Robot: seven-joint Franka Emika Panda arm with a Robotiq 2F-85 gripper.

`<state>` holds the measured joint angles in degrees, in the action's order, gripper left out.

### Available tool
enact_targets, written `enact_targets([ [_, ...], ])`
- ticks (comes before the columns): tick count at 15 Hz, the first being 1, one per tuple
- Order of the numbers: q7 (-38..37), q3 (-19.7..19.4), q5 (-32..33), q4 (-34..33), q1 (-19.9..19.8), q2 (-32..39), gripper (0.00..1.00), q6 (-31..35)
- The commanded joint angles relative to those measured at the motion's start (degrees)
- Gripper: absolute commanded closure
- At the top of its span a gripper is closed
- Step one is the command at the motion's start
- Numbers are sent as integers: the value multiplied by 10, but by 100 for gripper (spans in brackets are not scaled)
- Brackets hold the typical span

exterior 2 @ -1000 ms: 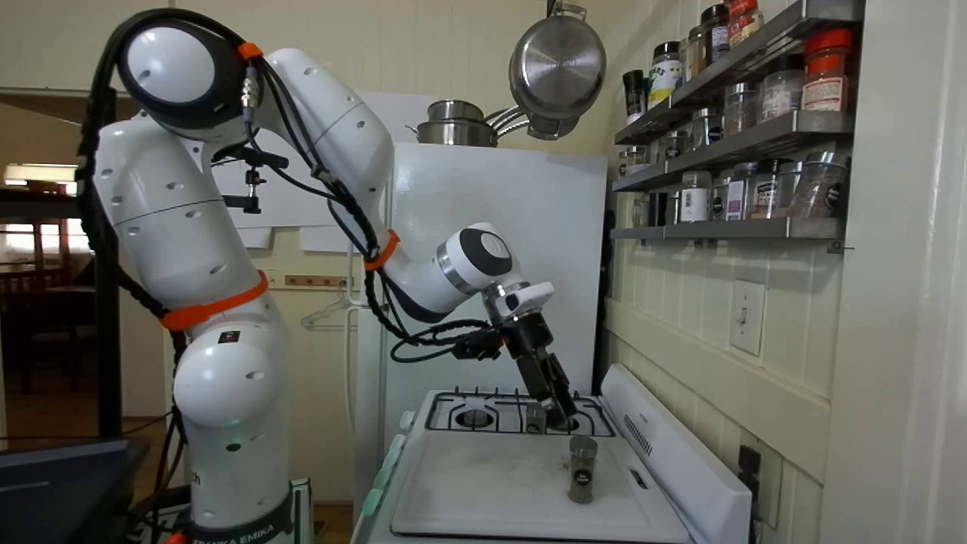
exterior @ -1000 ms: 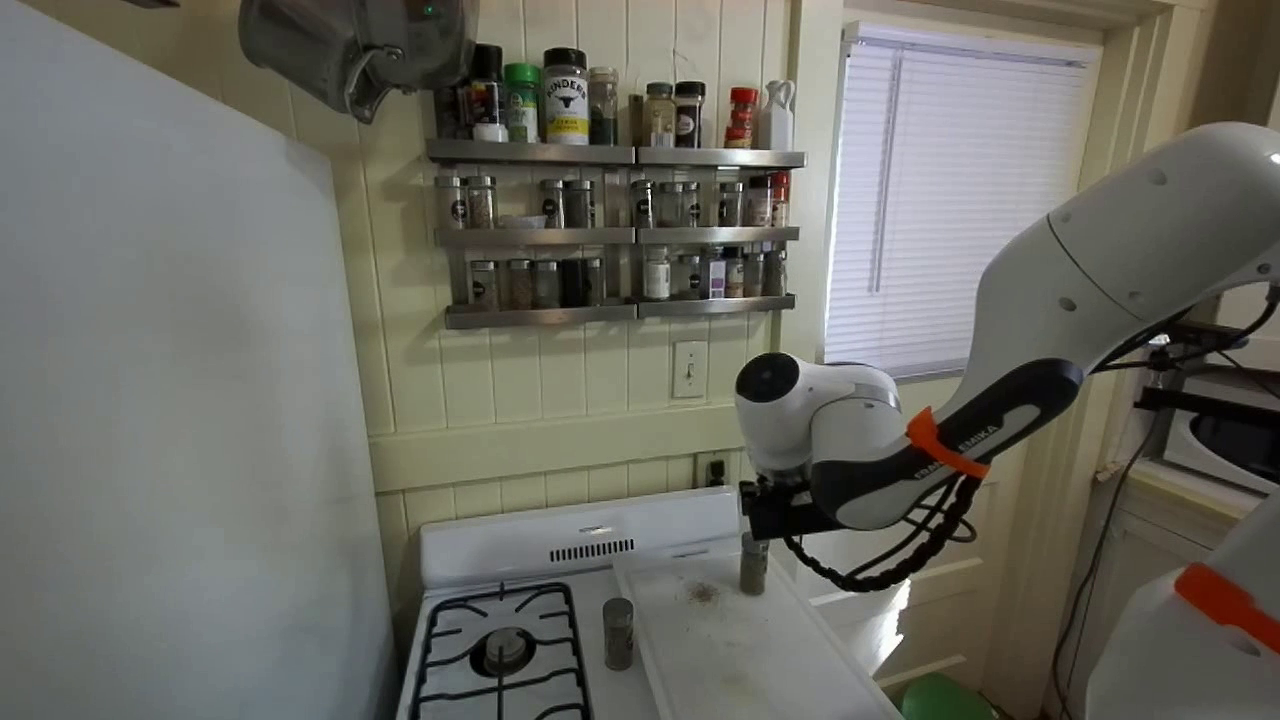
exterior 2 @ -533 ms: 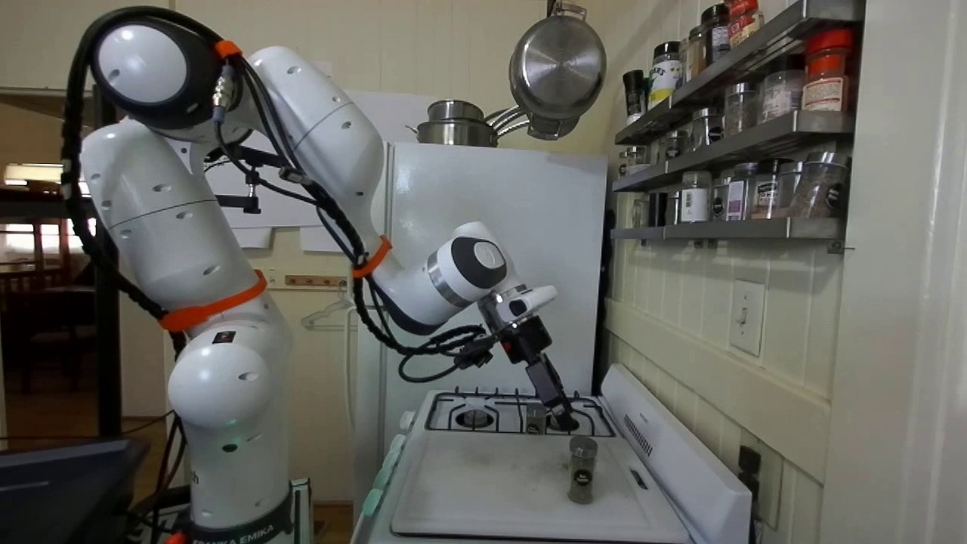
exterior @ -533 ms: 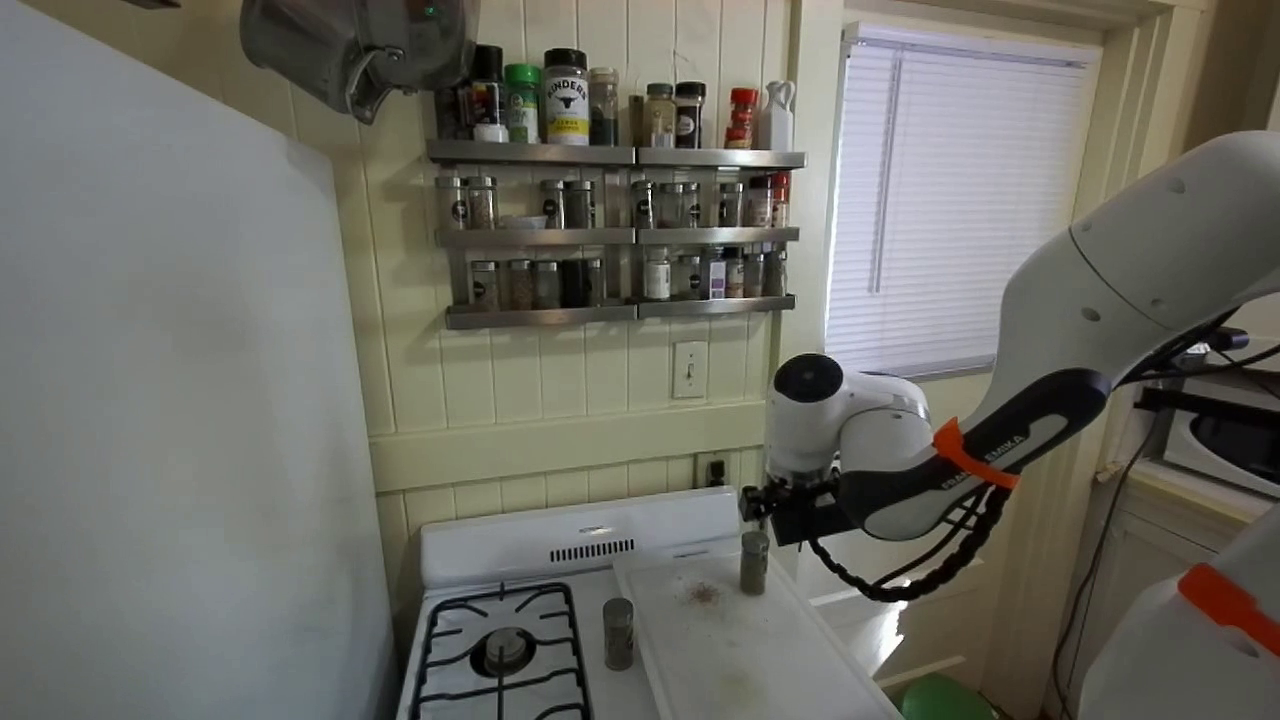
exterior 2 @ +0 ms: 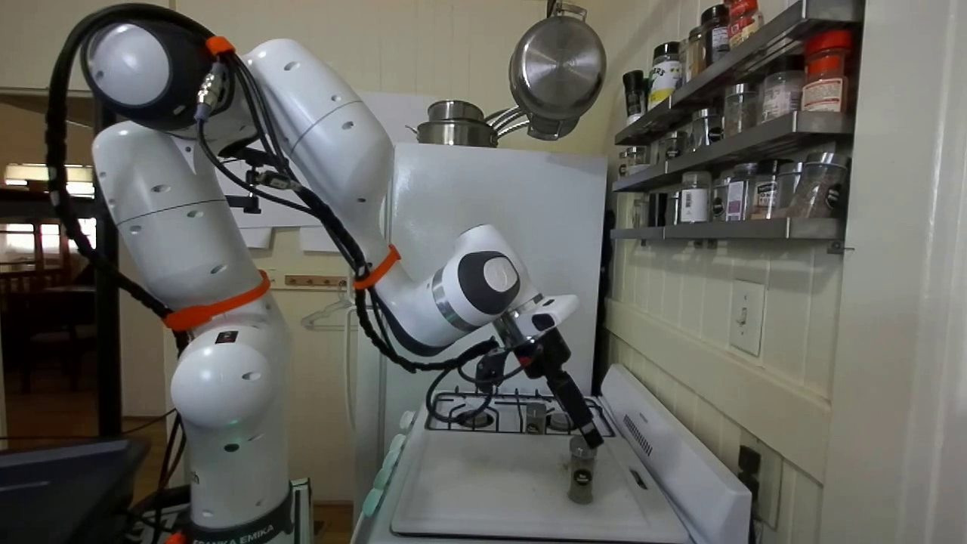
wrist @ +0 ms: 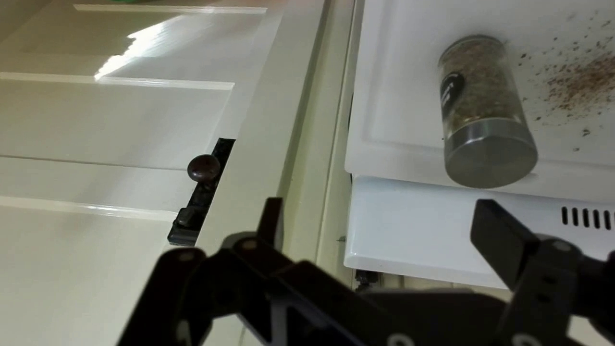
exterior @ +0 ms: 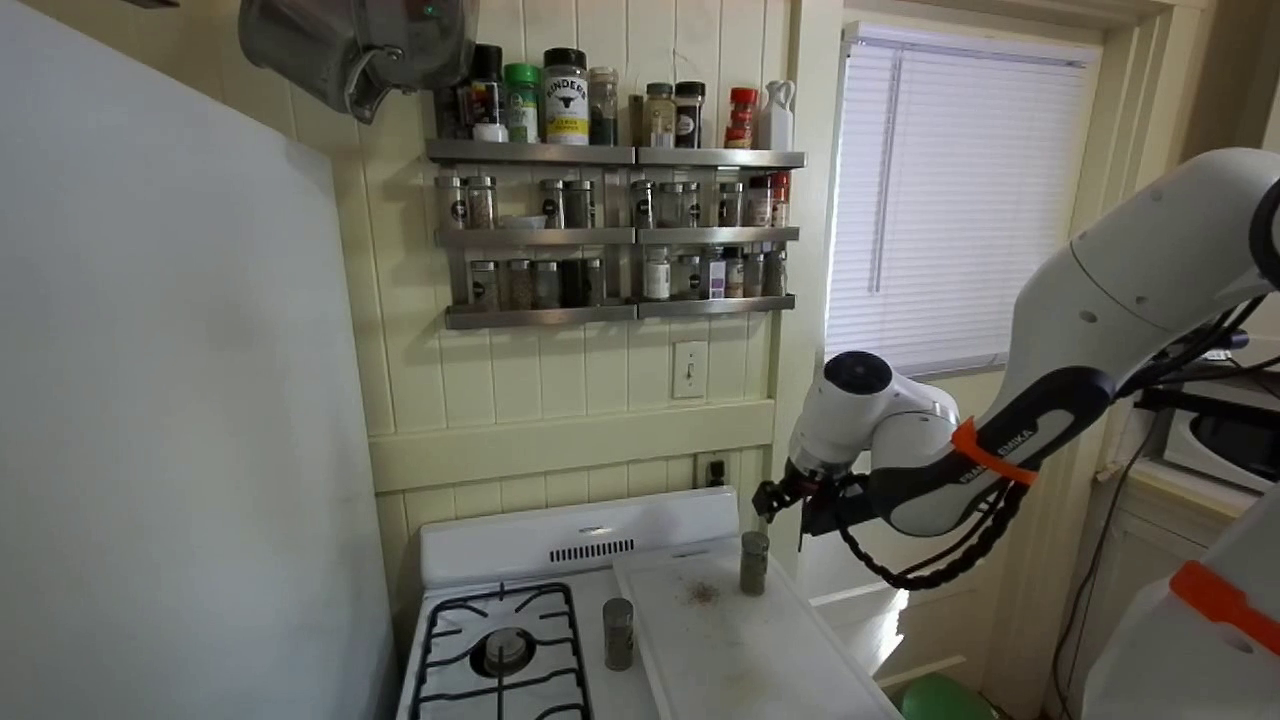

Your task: Move the spice bottle, that is in the middle of the first shelf, to the tray

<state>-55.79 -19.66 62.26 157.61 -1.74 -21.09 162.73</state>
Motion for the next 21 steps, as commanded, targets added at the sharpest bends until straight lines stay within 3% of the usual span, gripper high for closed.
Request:
enact_targets([
  [1, 84, -73, 6, 0, 37, 32, 0, 49],
  [6, 148, -142, 30, 0, 58, 49, 0, 52],
  [7, 130, -141, 44, 0, 49, 41, 0, 43],
  [8, 135, -127, 19, 0, 50, 44, 0, 40],
  [14, 141, -131, 48, -2, 47, 41, 0, 41],
  [18, 191, -169, 55, -2, 58, 55, 0, 152],
  [21, 218, -212, 33, -1, 88, 81, 0, 234],
])
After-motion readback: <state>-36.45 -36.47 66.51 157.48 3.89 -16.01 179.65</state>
